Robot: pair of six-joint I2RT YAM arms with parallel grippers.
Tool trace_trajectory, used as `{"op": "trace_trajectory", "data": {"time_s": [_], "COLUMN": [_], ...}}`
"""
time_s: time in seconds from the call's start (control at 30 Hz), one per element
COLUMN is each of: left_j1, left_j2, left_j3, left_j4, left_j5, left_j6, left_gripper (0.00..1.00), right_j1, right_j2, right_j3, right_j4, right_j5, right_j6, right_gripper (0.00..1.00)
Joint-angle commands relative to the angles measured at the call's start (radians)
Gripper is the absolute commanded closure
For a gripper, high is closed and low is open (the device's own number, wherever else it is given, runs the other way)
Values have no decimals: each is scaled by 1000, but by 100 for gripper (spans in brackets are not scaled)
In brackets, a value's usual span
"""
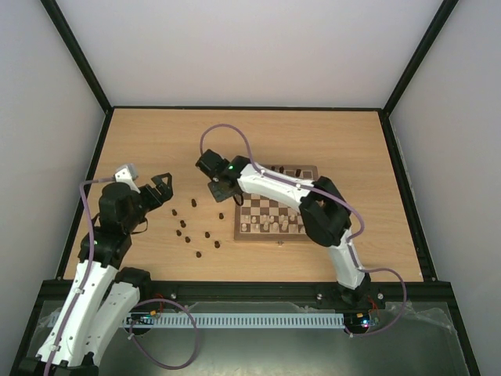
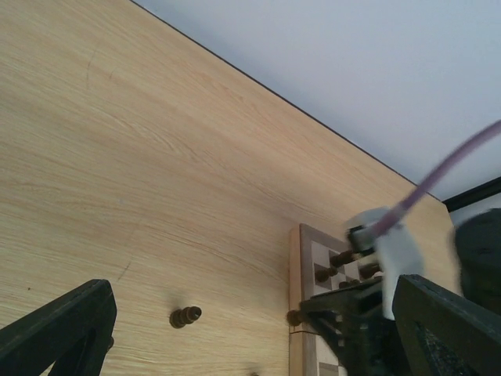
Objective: Set up the chess pieces on the board
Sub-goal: Pick up the chess piece at the center of the board, then place the chess piece on the chessboard.
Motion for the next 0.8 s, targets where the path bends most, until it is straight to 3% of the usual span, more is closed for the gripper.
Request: {"op": "trace_trajectory", "data": {"time_s": [0.0,0.2,0.47,0.77], "left_j1": [-3,-3,-3,-3], "left_j2": [-1,-9,-19,-17], "left_j3": [0,16,9,-6], "left_j4": [16,-8,-2,7], "left_j5": [-1,8,30,33], "left_j6": [11,13,8,9], "left_gripper": [0,1,0,0], "right_j1": [0,-45,-260,-420], "right_j2": [-130,-292,-489,-410], "right_j3": [-26,-63,-135,-162], "right_j4": [-64,-105,-150,-130], "right_j5": [54,111,126,73], "right_j6": [-9,-11,-38,-38], "right_gripper": [96,95,94,94]}}
